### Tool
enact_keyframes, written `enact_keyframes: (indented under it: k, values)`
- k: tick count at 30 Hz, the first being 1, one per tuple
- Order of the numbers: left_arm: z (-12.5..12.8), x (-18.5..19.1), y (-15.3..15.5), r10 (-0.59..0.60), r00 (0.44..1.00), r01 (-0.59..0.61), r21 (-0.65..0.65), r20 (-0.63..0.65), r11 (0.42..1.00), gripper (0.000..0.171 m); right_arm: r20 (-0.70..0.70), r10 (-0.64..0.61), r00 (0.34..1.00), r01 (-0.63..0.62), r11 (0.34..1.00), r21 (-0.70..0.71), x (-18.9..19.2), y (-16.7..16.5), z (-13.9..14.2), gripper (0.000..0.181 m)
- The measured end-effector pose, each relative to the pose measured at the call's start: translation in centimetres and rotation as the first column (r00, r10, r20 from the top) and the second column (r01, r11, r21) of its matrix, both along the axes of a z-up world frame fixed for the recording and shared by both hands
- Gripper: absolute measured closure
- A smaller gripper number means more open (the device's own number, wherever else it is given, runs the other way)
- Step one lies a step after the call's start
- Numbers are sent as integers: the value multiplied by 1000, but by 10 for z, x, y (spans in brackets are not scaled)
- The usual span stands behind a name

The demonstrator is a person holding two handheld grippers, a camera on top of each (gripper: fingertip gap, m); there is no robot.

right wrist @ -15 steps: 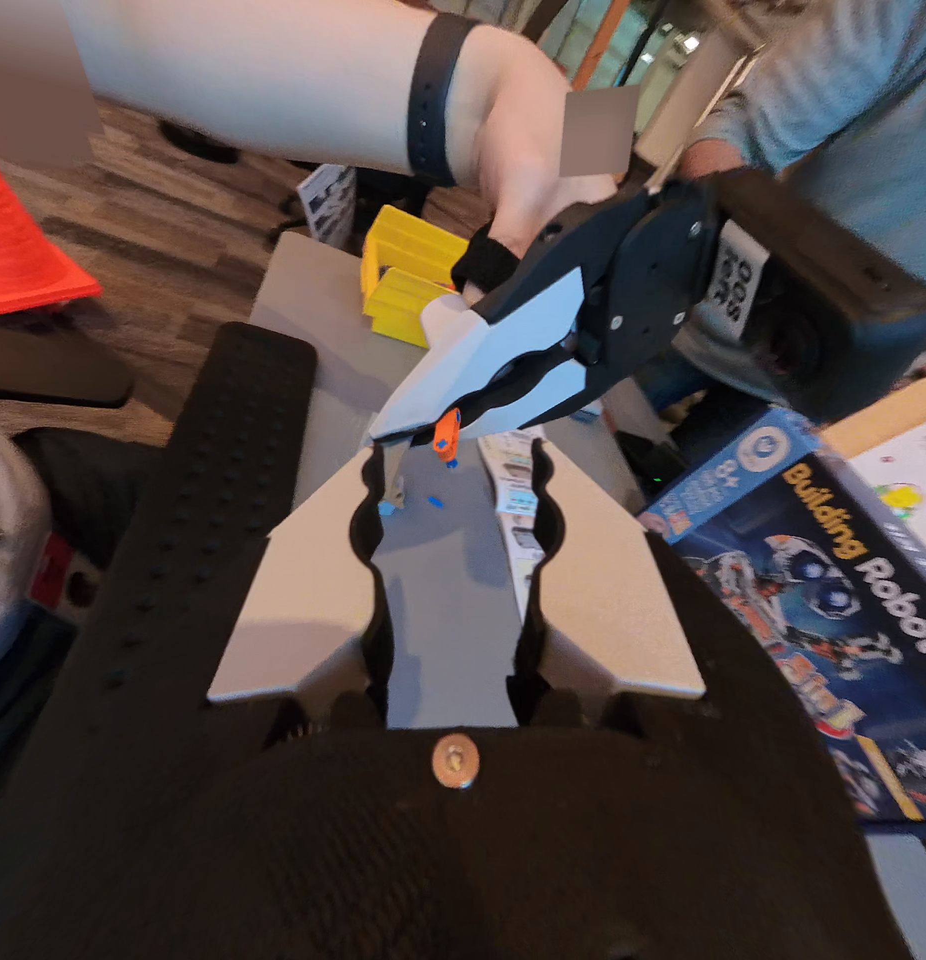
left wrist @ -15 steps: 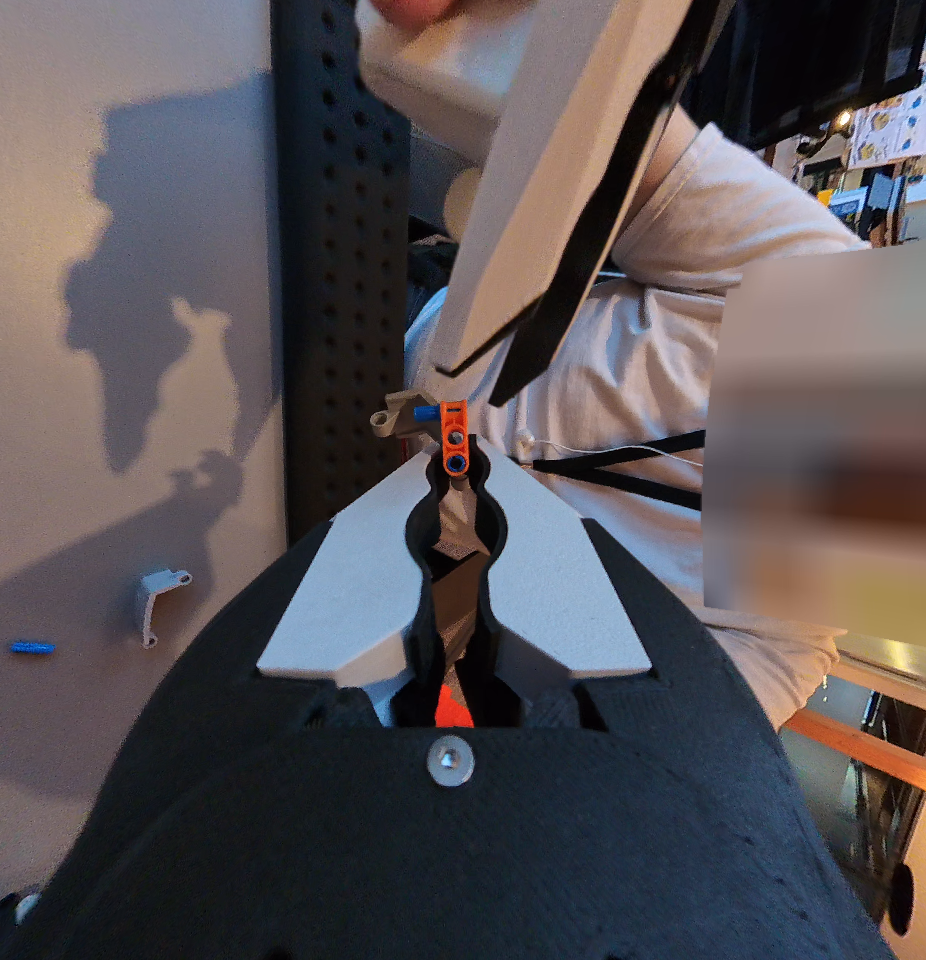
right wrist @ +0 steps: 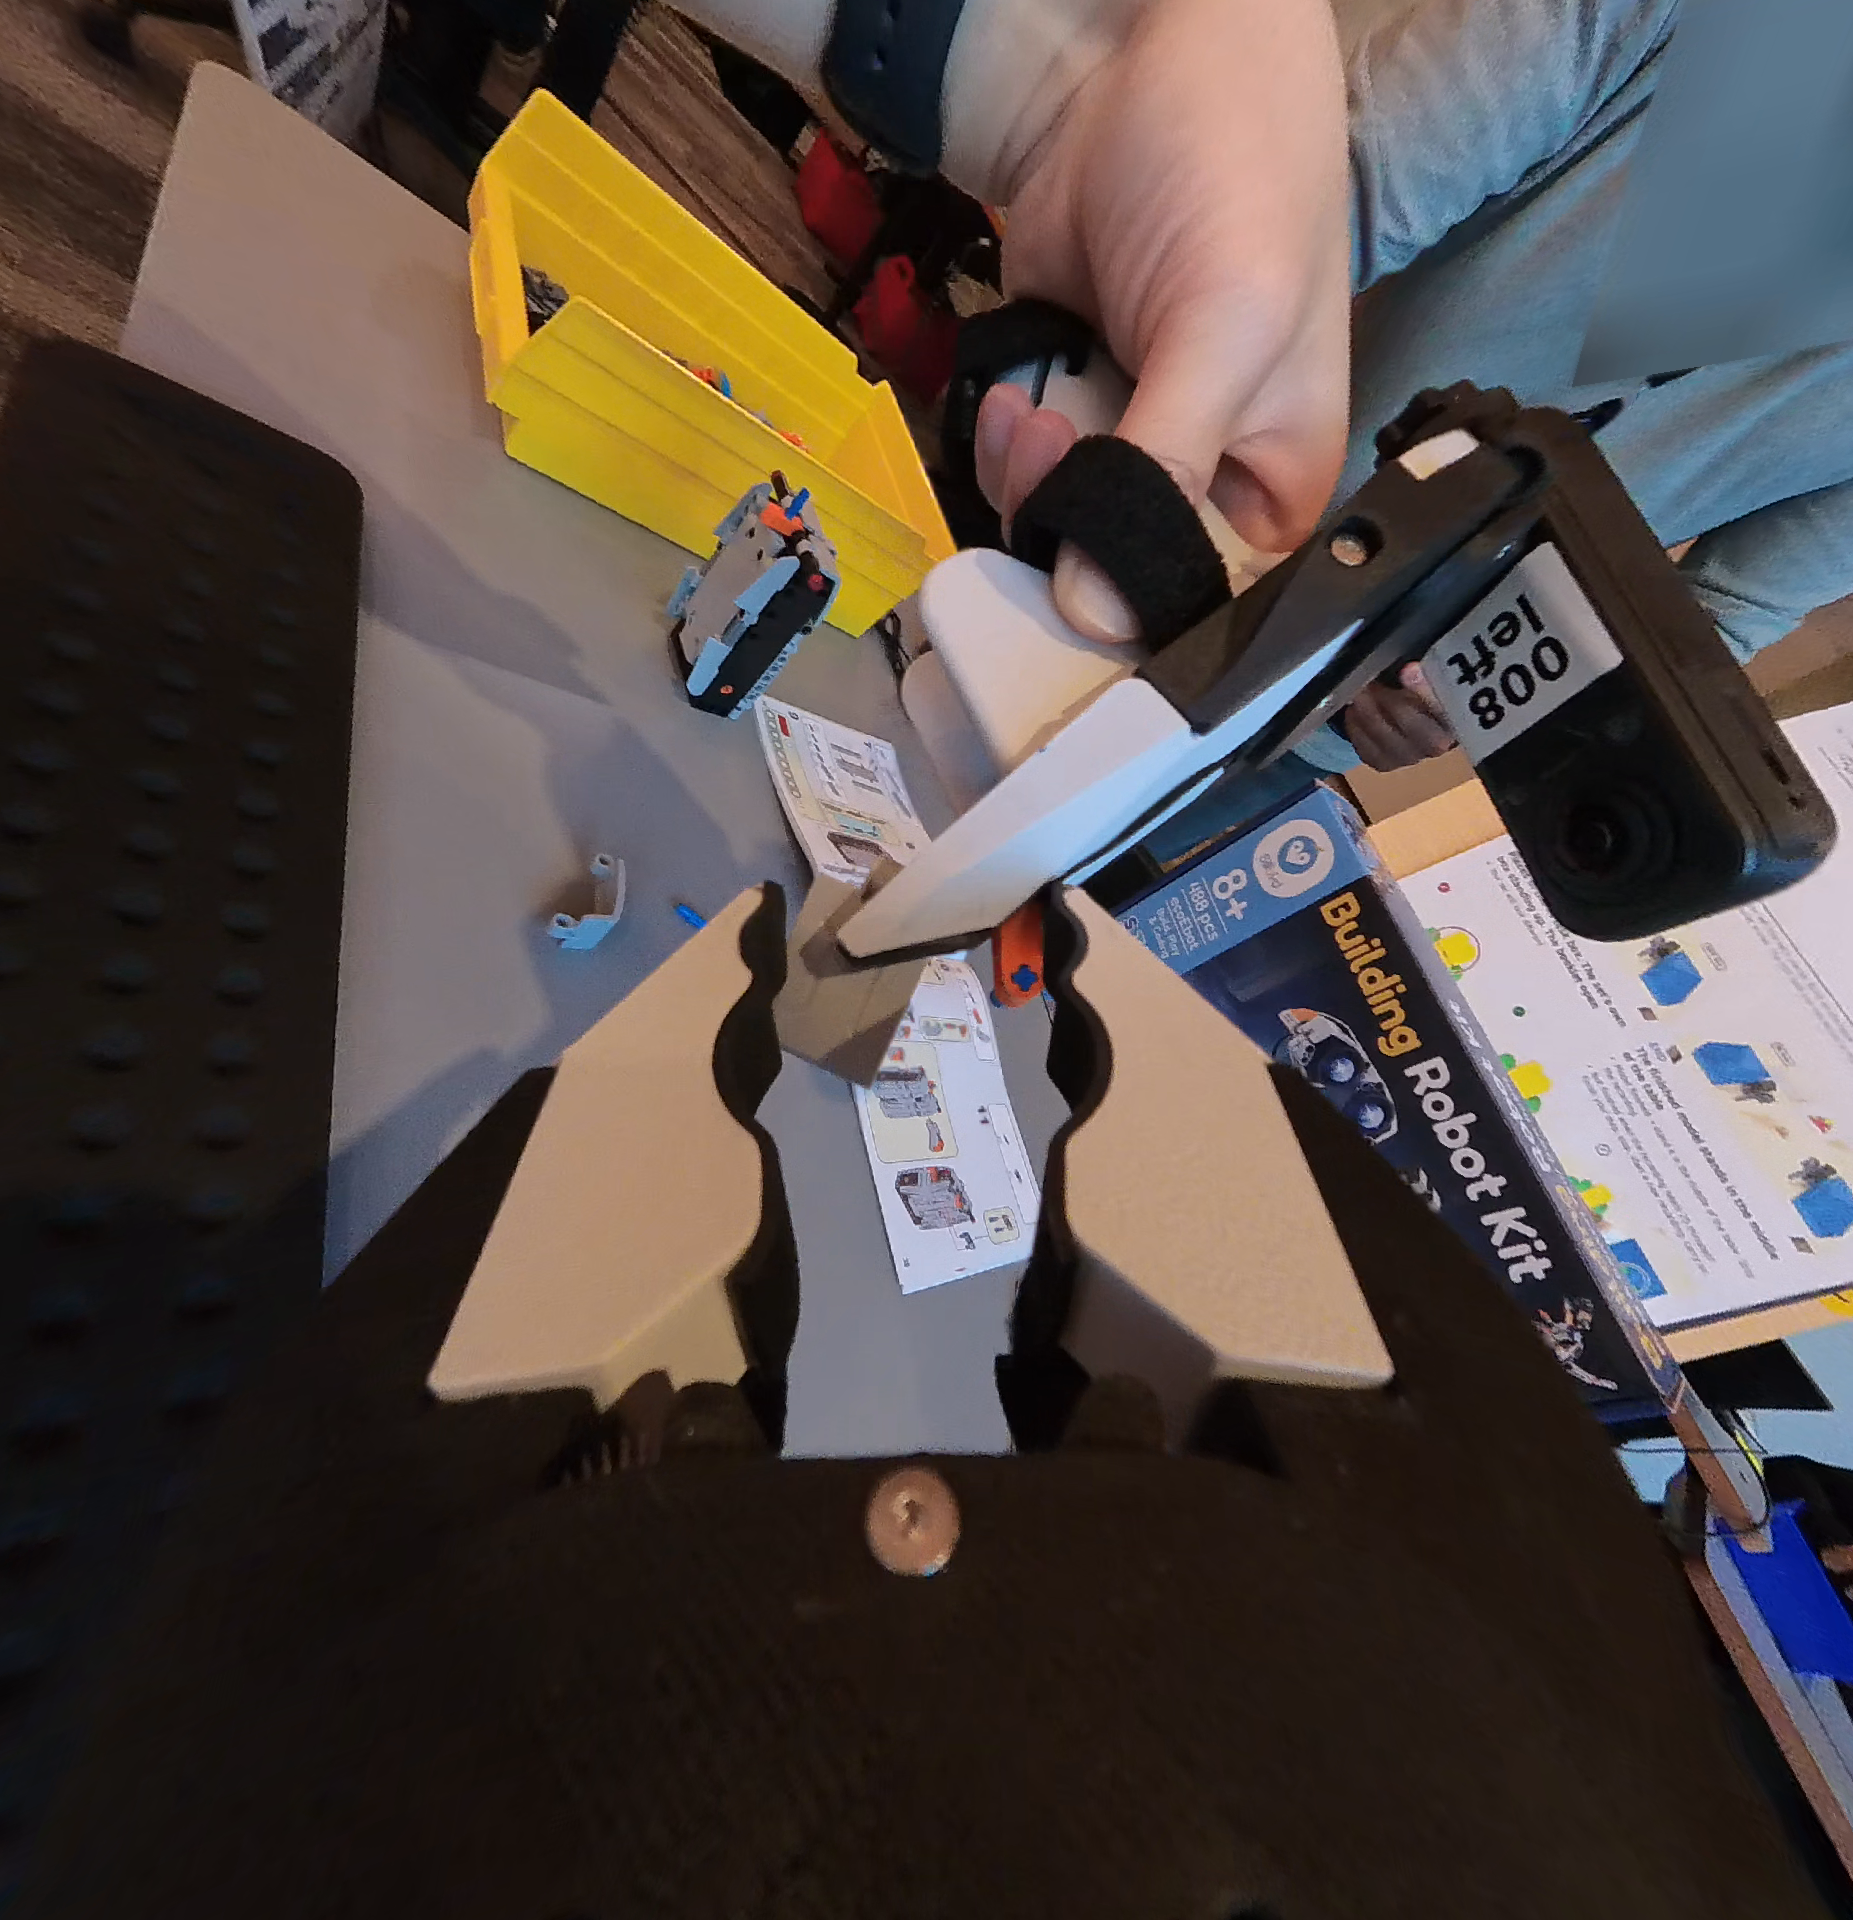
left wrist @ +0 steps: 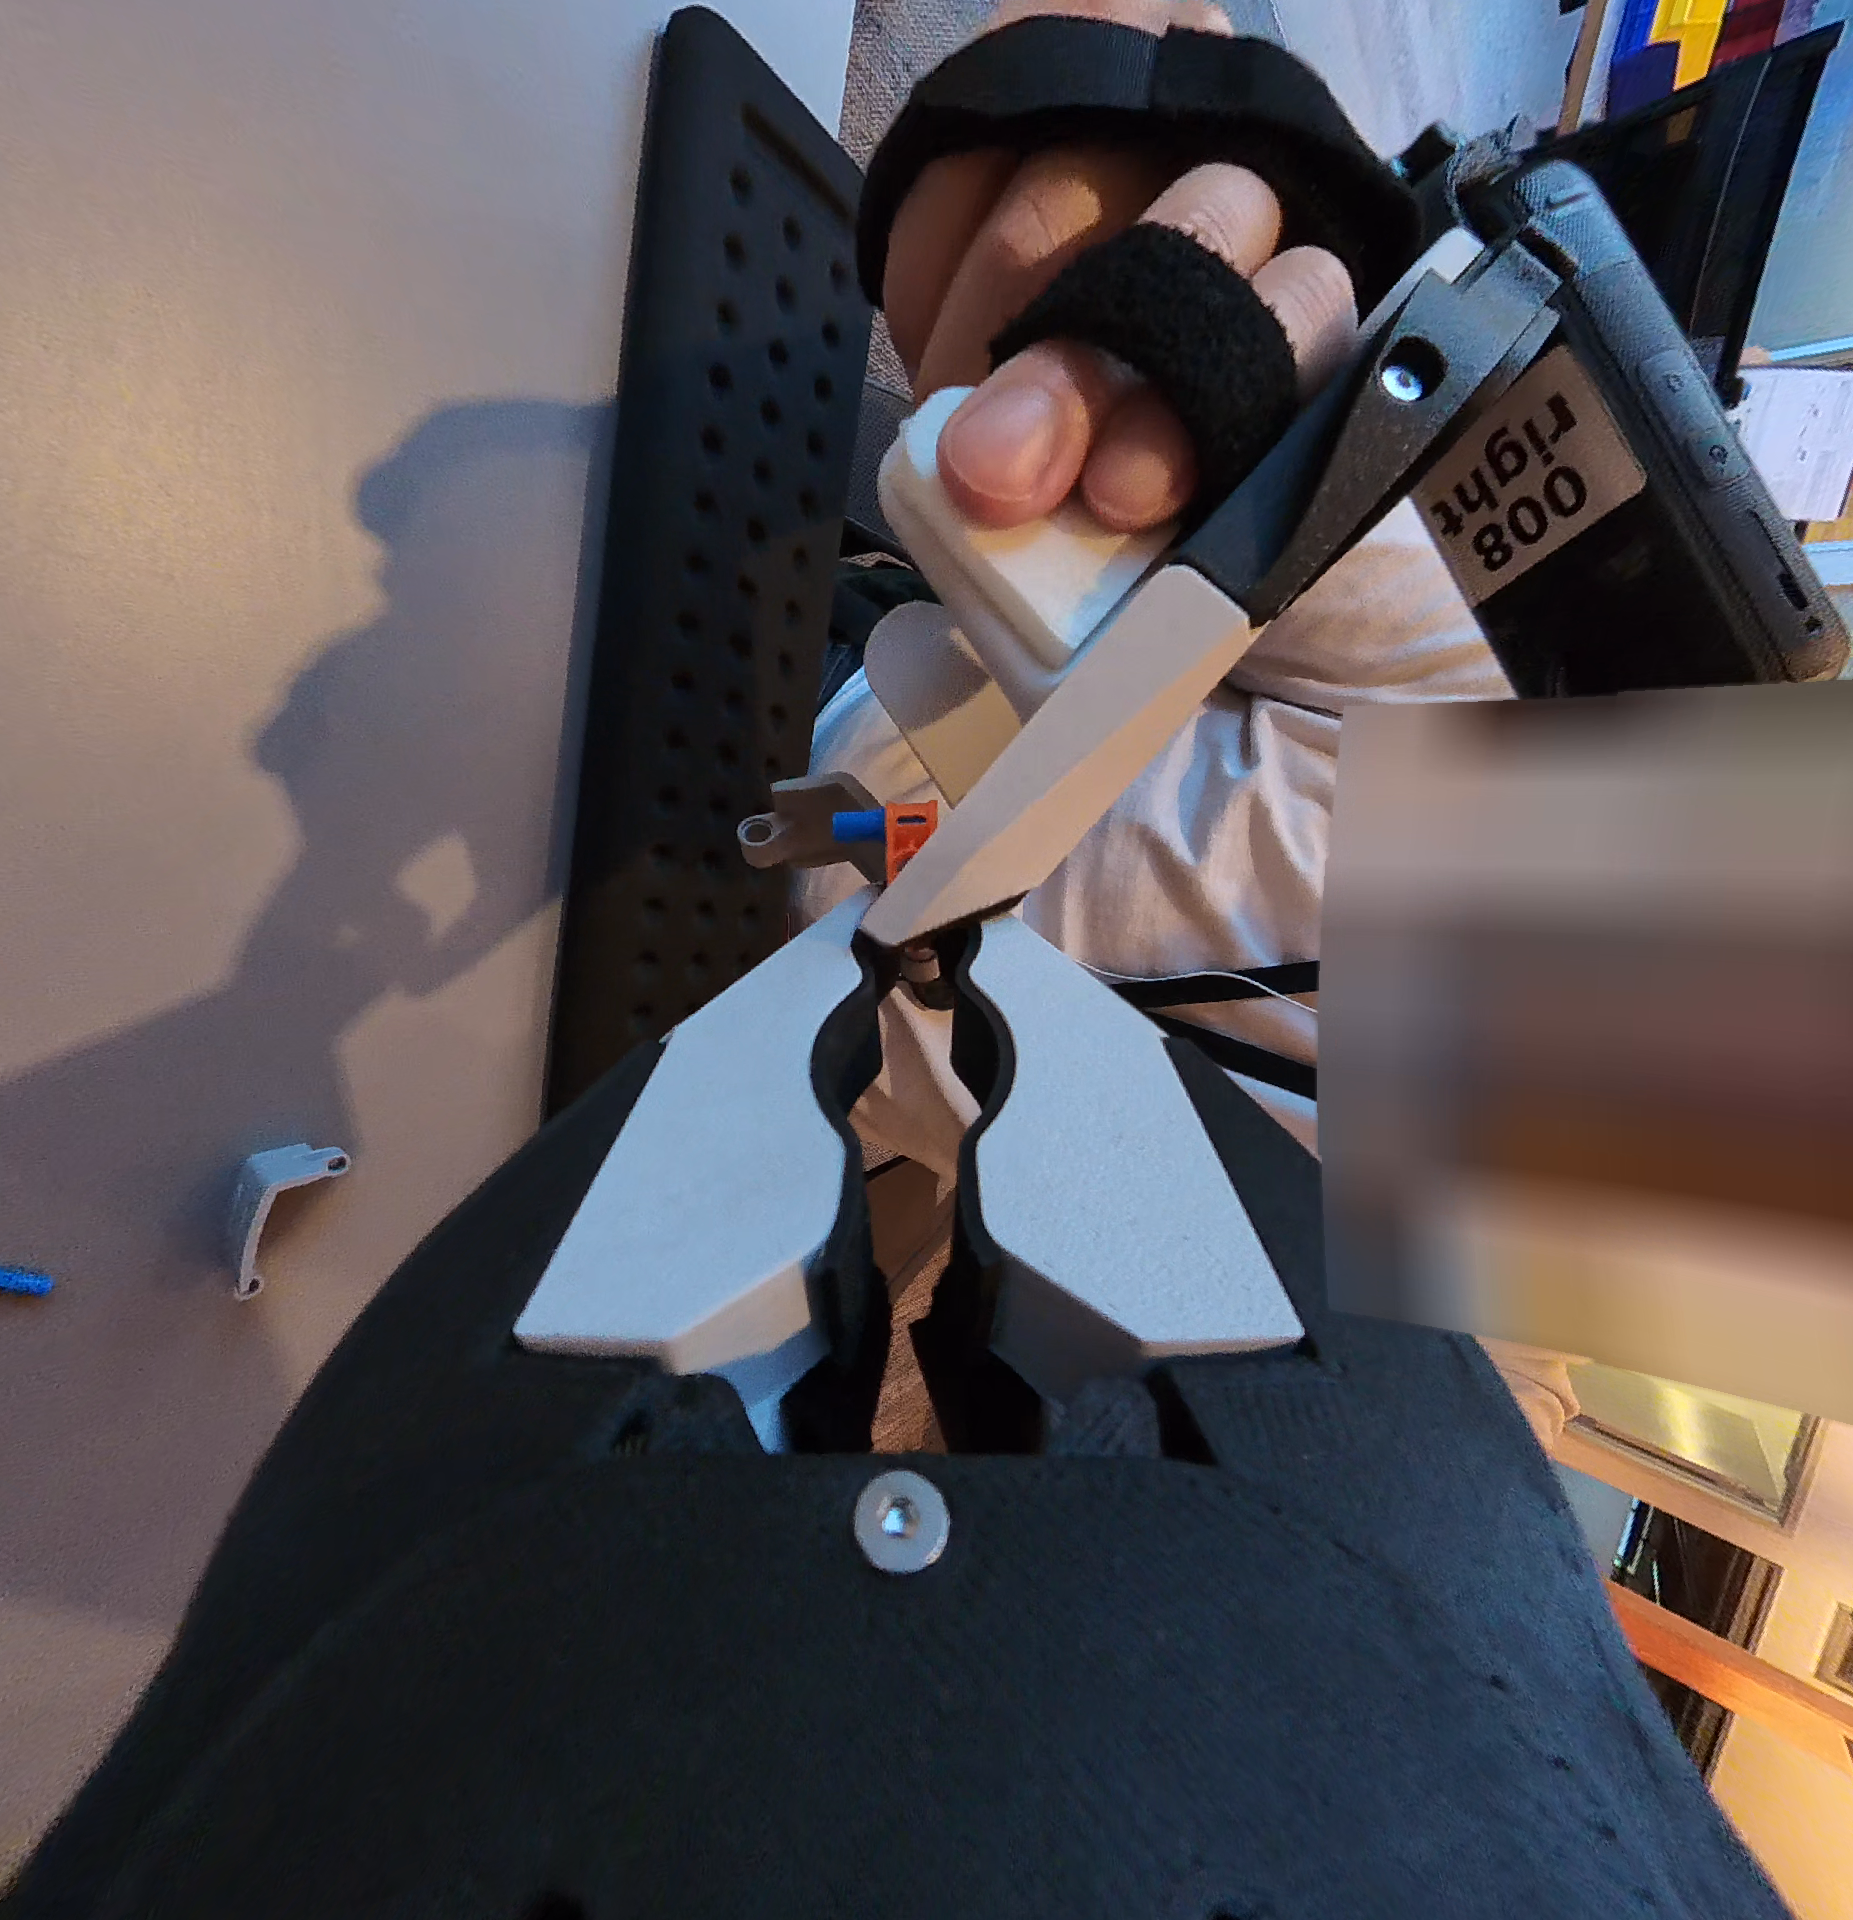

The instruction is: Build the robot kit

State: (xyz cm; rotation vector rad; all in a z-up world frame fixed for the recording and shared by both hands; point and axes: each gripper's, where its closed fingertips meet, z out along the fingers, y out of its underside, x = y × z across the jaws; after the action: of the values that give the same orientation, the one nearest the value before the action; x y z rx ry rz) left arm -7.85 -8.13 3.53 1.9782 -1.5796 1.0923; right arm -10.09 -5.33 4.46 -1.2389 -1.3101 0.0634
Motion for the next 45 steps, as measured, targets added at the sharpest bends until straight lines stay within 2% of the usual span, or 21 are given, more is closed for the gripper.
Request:
enact_keyframes:
  k: [11, 20, 27, 35, 41, 45]
  values:
    - [4, 4, 3, 60, 998, -60, -35, -13, 998, 167, -119, 0, 993, -3, 1000, -27, 5, 2, 3, 137]
    - [20, 10, -1, 51, 999, -50, 16, -4, 999, 167, -188, -16, 982, 14, 1000, -11, 14, -2, 22, 142]
    - [14, 20, 4, 95, 995, -95, -5, -20, 995, 167, -195, -18, 981, 12, 999, -29, 23, 3, 15, 142]
    - [7, 47, 3, 125, 991, -122, -58, 55, 991, 165, -297, 13, 955, -25, 999, -35, 49, 2, 9, 145]
    - [-9, 53, -1, 97, 978, -96, -9, 184, 995, 165, -164, 22, 986, -17, 999, 30, 56, -1, -9, 144]
    - [-17, 49, -6, 61, 975, -63, 4, 215, 998, 166, -70, 53, 996, -48, 996, 69, 52, -8, -17, 143]
